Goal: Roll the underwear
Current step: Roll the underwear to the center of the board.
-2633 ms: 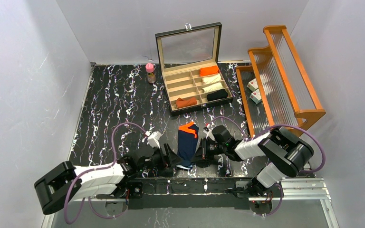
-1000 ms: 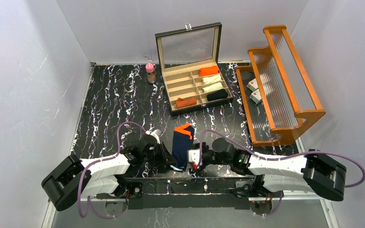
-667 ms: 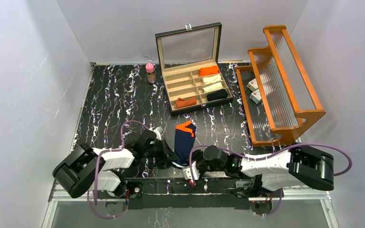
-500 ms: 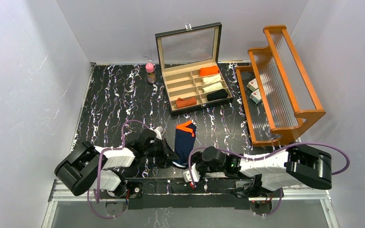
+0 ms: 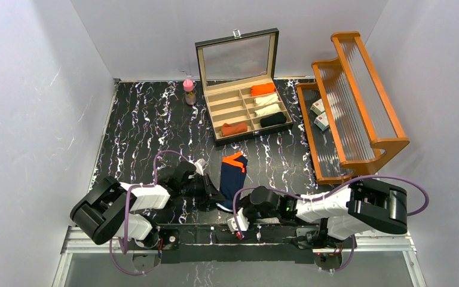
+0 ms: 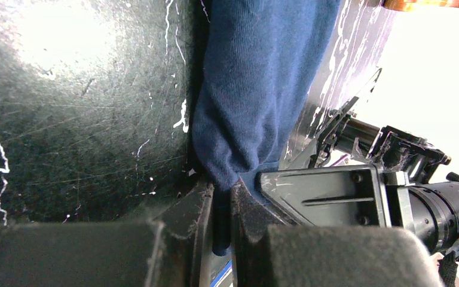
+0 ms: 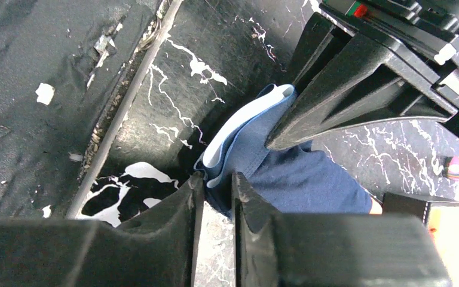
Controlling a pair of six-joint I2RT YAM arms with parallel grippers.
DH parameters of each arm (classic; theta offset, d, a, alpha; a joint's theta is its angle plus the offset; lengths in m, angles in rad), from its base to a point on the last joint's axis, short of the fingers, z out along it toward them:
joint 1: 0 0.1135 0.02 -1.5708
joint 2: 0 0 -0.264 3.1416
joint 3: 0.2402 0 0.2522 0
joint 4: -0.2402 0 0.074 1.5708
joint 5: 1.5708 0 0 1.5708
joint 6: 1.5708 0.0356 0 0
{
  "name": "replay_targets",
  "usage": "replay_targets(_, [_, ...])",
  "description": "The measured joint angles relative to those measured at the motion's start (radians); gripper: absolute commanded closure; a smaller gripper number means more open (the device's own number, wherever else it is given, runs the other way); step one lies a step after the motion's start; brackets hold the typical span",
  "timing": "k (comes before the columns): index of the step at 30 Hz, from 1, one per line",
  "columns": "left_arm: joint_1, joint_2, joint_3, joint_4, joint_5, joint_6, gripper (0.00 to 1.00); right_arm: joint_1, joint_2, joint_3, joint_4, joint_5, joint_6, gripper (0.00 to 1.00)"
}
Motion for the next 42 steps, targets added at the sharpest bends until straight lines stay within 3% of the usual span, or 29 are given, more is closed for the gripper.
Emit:
replay_targets(7, [0.002,-0.015,0.000,-0.014,-0.004,0.007,1.00,0.010,0.001,-0.007,0.031,0.012,0.016,0.98])
replay_targets(16, [0.011,-0.168,-0.050,-0.076,-0.046,0.005,0.46,0.010,-0.034,-0.072,0.156,-0.014,0.137,0.99])
replay_targets(20, [0.016,-0.296,-0.062,-0.142,-0.108,0.006,0.35,-0.008,-0.033,-0.068,0.160,-0.064,0.257,0.99])
replay_targets(32, [0.021,-0.597,-0.111,-0.344,-0.278,0.036,0.30,-0.146,-0.024,-0.067,0.266,-0.236,0.684,0.99])
replay_targets(42, [0.021,-0.681,-0.114,-0.415,-0.313,0.138,0.30,-0.255,0.063,-0.068,0.379,-0.333,1.100,0.99])
